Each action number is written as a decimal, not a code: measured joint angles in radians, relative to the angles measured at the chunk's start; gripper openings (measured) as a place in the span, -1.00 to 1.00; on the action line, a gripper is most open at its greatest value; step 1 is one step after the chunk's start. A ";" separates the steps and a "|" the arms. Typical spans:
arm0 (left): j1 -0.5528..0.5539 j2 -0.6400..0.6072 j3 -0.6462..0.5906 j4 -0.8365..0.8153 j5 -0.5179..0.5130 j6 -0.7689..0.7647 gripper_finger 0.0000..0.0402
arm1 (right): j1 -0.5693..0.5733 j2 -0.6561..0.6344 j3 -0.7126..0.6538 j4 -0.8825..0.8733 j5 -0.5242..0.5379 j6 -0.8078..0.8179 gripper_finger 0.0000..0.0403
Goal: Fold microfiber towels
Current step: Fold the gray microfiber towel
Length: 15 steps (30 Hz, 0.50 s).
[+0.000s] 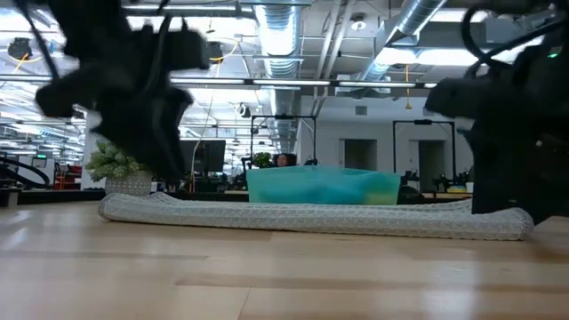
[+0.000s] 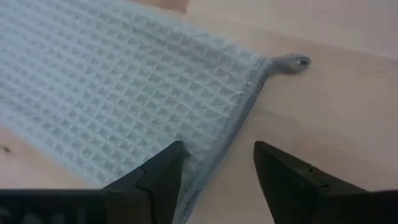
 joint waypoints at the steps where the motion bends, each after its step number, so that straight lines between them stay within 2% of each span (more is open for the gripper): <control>1: 0.005 -0.003 -0.030 0.028 0.015 -0.004 -0.29 | 0.001 -0.006 -0.024 0.037 0.008 0.006 0.11; 4: 0.018 -0.005 -0.117 0.144 0.048 -0.031 -0.29 | 0.002 -0.013 -0.069 0.109 0.033 0.011 0.11; 9: 0.027 -0.007 -0.205 0.262 0.065 -0.070 -0.29 | -0.012 -0.010 -0.071 0.119 0.022 0.028 0.04; 15: 0.027 -0.012 -0.244 0.306 0.071 -0.100 -0.29 | -0.054 -0.009 -0.071 0.158 -0.015 -0.009 -0.32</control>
